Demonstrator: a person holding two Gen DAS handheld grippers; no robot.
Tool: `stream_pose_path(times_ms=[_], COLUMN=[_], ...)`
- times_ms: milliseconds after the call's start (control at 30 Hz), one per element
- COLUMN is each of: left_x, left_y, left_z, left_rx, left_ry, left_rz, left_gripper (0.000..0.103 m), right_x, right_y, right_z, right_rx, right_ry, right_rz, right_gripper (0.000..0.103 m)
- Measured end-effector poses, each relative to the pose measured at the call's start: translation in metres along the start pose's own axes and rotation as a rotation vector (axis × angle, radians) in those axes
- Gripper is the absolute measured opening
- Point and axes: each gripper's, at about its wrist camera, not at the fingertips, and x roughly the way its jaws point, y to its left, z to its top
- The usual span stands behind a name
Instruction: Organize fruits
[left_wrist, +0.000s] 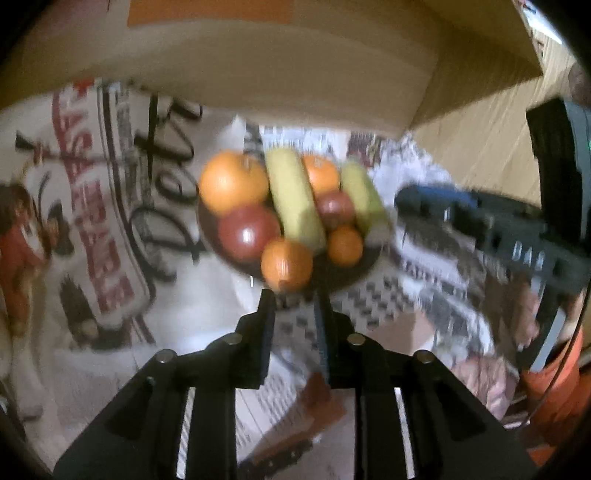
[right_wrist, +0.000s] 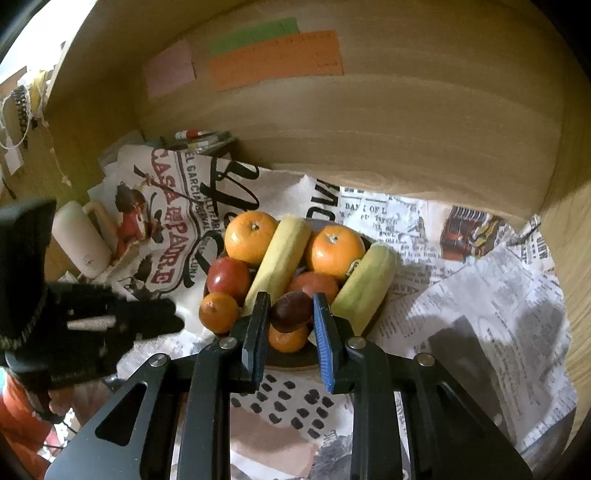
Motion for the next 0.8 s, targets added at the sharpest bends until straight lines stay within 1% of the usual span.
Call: stream_pose_path(times_ms=[100, 267, 300, 367, 500, 567, 600, 633, 800], left_x=[0.005, 0.011, 0.012, 0.014, 0.014, 0.014, 0.013, 0.012, 0.01], left_y=[-0.004, -0.013, -0.013, -0.014, -0.017, -0.019, -0.019, -0.02, -0.018], left_z=[-0.018, -0.037, -0.04, -0.043, -0.048, -0.049, -0.049, -0.051, -0.049], left_rx=[0.005, 0.031, 0.033, 0.034, 0.044, 0.051, 0.055, 0.059, 0.058], left_ry=[0.041, 0.073, 0.076, 0.08, 0.06, 0.054, 0.049, 0.051, 0.035], left_rz=[-0.006, 0.002, 0.001, 0.006, 0.021, 0.029, 0.033, 0.032, 0.04], left_gripper=[0.024, 0.026, 0.028, 0.028, 0.028, 0.027, 0.021, 0.018, 0.018], right_x=[0.001, -0.002, -0.003, -0.005, -0.009, -0.01, -0.01, -0.01, -0.008], right_y=[-0.001, 0.0, 0.0, 0.001, 0.003, 0.003, 0.003, 0.004, 0.004], right_z=[-0.004, -0.01, -0.011, -0.012, -0.013, -0.014, -0.014, -0.014, -0.014], right_rx=[0.004, 0.013, 0.014, 0.017, 0.015, 0.015, 0.015, 0.015, 0.012], right_ry=[0.008, 0.014, 0.013, 0.01, 0.007, 0.007, 0.007, 0.007, 0.008], right_rz=[-0.001, 0.001, 0.0, -0.001, -0.006, -0.008, -0.008, -0.007, -0.005], right_gripper=[0.021, 0.021, 0.021, 0.021, 0.021, 0.021, 0.021, 0.021, 0.021])
